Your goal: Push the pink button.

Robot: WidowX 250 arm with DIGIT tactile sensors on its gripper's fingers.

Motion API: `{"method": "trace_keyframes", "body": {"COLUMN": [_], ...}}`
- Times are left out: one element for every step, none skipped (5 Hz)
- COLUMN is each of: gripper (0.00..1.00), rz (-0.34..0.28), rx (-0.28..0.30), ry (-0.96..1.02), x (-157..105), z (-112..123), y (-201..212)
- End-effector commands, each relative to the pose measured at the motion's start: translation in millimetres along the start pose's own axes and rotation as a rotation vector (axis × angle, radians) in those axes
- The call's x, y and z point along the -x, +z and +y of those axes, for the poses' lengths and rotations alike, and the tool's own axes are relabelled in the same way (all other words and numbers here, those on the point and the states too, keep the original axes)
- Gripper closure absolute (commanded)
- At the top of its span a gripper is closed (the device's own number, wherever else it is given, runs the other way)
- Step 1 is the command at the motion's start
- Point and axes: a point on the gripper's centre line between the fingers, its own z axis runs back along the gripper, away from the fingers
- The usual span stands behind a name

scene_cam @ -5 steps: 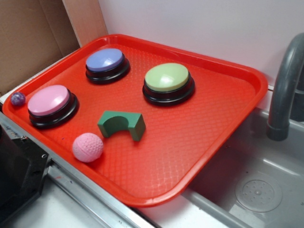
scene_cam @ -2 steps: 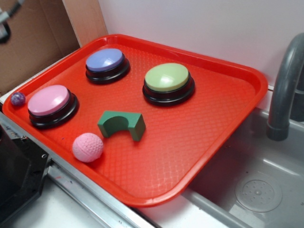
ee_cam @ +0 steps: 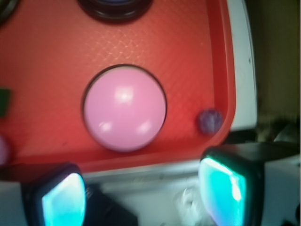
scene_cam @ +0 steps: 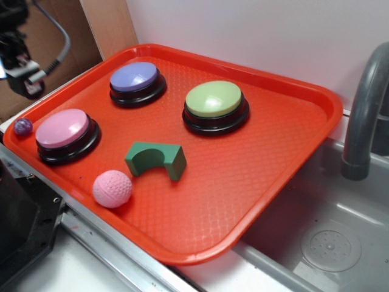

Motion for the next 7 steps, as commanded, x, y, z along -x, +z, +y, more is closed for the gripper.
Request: {"method": "trace_keyframes", "body": {"gripper": [0.0, 0.0, 0.0, 0.0, 0.0, 0.0, 0.0], "rz": [-0.181, -0.181, -0.181, -0.161, -0.172, -0.134, -0.136], "rx": [-0.059, -0.059, -0.059, -0.096, -0.106, -0.069, -0.045], "ry": [0.036, 0.036, 0.036, 0.024, 0.04, 0.014, 0.024], "x": [-8.0, -8.0, -8.0, -33.9, -53.4, -57.6, -46.3], "z": [11.3, 11.3, 11.3, 6.1, -0.3, -4.2, -6.9], "y": [-10.6, -10.6, -10.6, -31.7, -45.4, -46.1, -27.2]}}
